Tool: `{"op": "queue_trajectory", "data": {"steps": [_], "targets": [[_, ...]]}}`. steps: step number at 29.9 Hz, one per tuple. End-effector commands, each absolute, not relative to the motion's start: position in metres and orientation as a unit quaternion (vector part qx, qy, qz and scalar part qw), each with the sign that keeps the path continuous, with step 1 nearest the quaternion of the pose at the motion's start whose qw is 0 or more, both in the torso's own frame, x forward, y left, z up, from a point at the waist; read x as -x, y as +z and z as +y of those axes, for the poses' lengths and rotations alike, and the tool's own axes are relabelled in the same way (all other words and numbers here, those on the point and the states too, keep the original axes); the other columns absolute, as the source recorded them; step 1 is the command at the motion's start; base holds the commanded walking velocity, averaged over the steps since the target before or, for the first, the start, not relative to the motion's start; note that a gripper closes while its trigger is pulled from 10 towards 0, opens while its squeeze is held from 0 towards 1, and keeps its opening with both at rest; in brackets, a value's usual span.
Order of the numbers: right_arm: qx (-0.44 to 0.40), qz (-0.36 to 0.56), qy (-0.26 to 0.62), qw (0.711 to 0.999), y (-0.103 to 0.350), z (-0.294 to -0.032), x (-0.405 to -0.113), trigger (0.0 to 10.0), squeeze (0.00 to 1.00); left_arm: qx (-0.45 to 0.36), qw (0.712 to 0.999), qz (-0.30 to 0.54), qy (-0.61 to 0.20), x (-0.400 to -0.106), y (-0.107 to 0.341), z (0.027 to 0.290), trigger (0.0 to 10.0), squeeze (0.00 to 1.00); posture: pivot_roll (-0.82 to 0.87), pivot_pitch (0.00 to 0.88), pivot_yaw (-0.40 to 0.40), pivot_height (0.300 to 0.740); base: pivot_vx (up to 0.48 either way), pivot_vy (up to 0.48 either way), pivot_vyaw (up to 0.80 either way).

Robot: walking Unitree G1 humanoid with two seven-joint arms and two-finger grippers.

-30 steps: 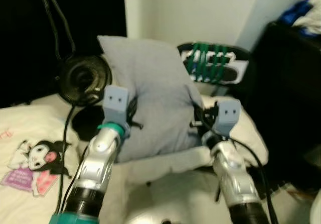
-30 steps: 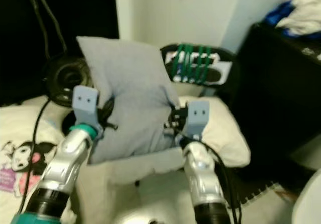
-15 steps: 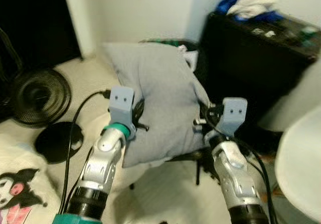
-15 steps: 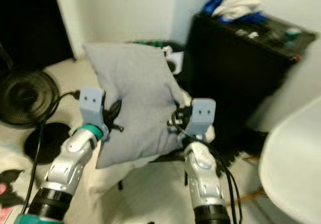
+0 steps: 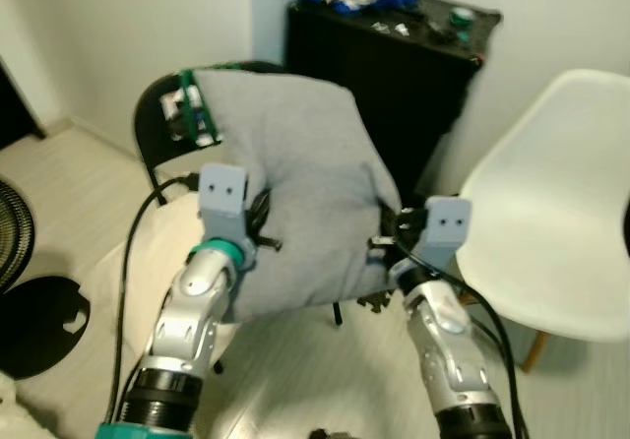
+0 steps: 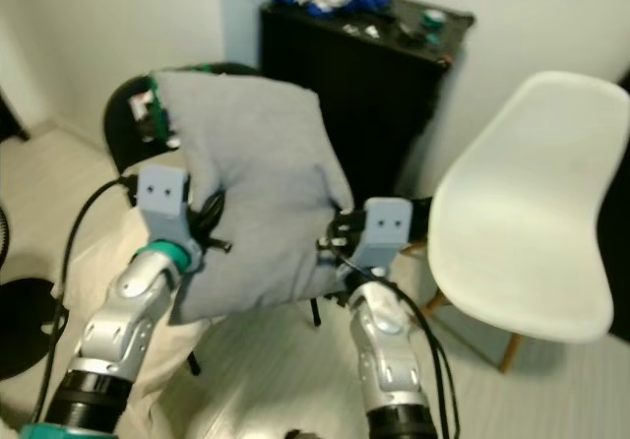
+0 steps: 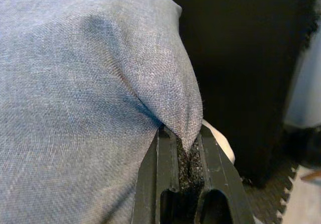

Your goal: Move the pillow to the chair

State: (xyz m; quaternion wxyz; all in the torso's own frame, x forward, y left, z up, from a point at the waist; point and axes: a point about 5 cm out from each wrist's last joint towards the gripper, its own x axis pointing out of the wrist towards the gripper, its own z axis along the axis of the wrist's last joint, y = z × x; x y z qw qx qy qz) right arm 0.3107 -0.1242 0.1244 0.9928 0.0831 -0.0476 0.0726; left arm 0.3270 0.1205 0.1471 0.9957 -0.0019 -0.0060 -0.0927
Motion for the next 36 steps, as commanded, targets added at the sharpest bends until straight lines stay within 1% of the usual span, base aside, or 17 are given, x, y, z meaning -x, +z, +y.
{"op": "queue_trajectory", "data": {"steps": [1,9,16,36], "targets": [[-0.081,-0.065,0.063,0.993,0.131,-0.128,-0.311,10.0,0.00,-0.004,0.996,-0.017,-0.087,-0.326,0.151,0.120,10.0,0.00,0.09,0.029,0.044,0.740,0.000,0.000,-0.80],[-0.091,-0.063,0.063,0.992,0.130,-0.130,-0.308,10.0,0.00,-0.002,0.996,-0.017,-0.085,-0.324,0.150,0.120,10.0,0.00,0.08,0.030,0.043,0.740,0.000,0.000,-0.80],[-0.102,-0.051,0.060,0.992,0.128,-0.136,-0.308,10.0,0.00,-0.005,0.994,-0.015,-0.112,-0.321,0.149,0.112,10.0,0.00,0.08,0.039,0.034,0.740,0.000,0.000,0.00],[-0.107,-0.046,0.045,0.992,0.125,-0.141,-0.306,10.0,0.00,-0.007,0.992,-0.004,-0.127,-0.318,0.147,0.106,10.0,0.00,0.07,0.039,0.034,0.740,0.000,-0.340,0.00]]}}
